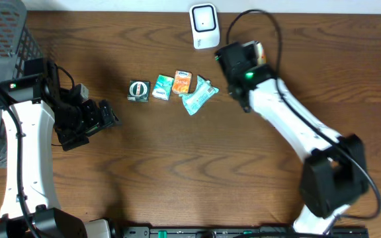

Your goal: Scan the item barcode

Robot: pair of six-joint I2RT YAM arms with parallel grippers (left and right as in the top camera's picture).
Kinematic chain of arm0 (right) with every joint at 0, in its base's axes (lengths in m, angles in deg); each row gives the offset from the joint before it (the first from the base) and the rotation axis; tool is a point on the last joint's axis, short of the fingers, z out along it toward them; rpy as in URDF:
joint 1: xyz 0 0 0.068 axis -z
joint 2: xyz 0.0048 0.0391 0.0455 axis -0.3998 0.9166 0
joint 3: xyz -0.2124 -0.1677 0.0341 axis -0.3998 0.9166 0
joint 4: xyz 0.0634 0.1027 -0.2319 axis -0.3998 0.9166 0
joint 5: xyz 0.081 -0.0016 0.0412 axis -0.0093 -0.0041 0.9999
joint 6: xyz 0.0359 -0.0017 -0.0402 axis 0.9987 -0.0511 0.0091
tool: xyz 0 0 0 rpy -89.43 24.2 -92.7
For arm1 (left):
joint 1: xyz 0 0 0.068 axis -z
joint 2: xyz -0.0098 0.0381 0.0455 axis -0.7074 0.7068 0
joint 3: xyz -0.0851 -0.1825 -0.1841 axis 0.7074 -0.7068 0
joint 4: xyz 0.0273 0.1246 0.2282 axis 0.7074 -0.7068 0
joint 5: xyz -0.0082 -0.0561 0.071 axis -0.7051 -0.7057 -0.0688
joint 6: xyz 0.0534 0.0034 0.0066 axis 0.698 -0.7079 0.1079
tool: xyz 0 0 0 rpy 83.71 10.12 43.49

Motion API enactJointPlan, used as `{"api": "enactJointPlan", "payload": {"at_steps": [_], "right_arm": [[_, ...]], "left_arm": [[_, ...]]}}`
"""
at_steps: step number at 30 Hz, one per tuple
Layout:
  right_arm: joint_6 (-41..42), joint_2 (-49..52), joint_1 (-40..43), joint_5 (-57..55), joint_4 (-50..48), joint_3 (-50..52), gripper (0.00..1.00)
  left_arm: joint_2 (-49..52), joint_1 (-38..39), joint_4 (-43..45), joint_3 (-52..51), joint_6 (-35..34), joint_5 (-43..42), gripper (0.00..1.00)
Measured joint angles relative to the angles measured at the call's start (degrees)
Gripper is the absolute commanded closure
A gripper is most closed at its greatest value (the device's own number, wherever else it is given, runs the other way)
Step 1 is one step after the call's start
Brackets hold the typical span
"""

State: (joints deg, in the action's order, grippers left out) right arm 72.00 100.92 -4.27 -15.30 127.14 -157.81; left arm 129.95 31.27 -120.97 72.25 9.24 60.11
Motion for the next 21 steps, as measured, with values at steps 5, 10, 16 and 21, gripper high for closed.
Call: {"api": "enactJointPlan", "payload": {"at_steps": [5, 10, 16, 21], "right_arm": [[-0.98, 9.53, -2.01, -2.89, 2.51, 0.37, 0.85], [-0.35, 12.41, -5.27, -1.88, 6.14, 0.85, 0.72], [1.40, 8.94, -8.11, 12.52, 9.40, -0.52, 0.50], [4.48, 0.35, -5.92, 22.47, 10.86, -5.11, 0.14]], "left_arm": [[0.00, 0.00, 0.00, 0.02, 0.00, 0.00, 0.02], [0.00, 0.00, -0.02, 0.00, 0.00, 0.00, 0.02], [0.00, 0.00, 0.00, 0.00, 0.00, 0.00, 0.02], [0.00, 0.00, -0.02, 0.00, 0.00, 0.02, 0.02]]}}
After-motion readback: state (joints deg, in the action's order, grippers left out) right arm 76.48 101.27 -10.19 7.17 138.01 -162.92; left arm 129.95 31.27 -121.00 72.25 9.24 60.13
